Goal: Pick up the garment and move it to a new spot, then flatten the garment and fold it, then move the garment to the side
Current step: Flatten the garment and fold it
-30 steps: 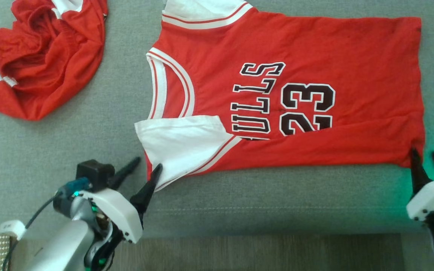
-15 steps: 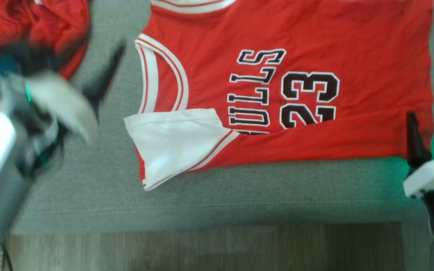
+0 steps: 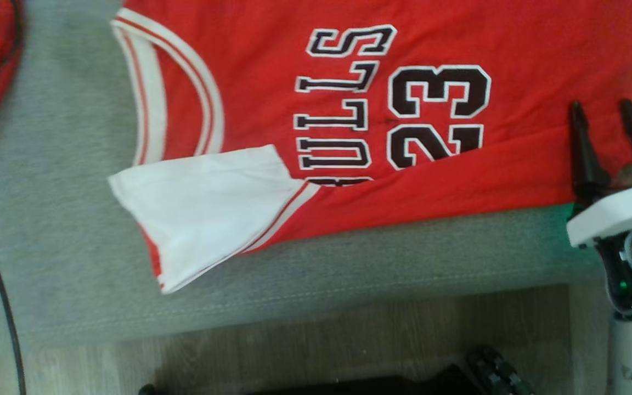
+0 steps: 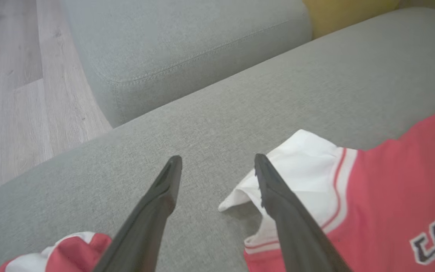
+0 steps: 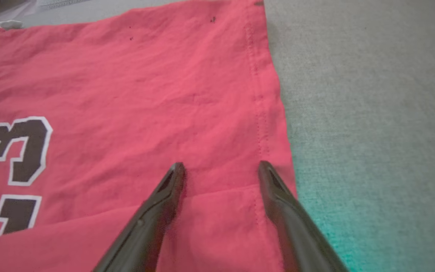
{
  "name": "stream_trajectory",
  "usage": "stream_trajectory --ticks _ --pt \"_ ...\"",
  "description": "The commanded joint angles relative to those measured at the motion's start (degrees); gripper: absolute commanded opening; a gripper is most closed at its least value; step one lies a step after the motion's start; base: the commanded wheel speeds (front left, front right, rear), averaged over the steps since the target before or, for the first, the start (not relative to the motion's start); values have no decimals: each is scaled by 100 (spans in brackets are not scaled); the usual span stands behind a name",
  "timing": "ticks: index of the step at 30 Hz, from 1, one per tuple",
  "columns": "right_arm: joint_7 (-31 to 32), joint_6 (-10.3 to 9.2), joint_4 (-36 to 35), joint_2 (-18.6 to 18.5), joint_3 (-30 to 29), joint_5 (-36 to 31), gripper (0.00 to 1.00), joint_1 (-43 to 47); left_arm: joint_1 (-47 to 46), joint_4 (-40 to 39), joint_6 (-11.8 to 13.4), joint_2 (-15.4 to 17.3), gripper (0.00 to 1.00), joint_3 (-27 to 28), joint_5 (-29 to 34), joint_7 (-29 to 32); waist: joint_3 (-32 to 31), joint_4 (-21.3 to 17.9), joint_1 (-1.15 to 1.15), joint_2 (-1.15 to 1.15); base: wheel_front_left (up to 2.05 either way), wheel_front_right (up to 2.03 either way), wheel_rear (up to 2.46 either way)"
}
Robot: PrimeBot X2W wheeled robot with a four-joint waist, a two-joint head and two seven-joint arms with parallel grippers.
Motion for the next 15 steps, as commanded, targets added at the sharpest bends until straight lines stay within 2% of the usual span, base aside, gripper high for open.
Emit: stream_trajectory --ticks 1,4,7,15 --pt "-31 -2 -129 2 142 34 100 -28 -272 -15 -17 222 100 148 96 10 214 -200 -1 0 0 0 0" --pt "-129 -2 0 3 254 114 100 -116 -499 501 -33 198 100 -101 259 86 324 -313 -1 0 0 0 0" --pt "-235 -2 99 4 323 199 100 -191 -657 818 -49 311 100 -405 396 150 400 -402 -1 0 0 0 0" --pt "-413 -2 259 4 250 247 100 -245 -782 760 -55 556 100 -1127 -257 361 462 -394 -1 0 0 0 0"
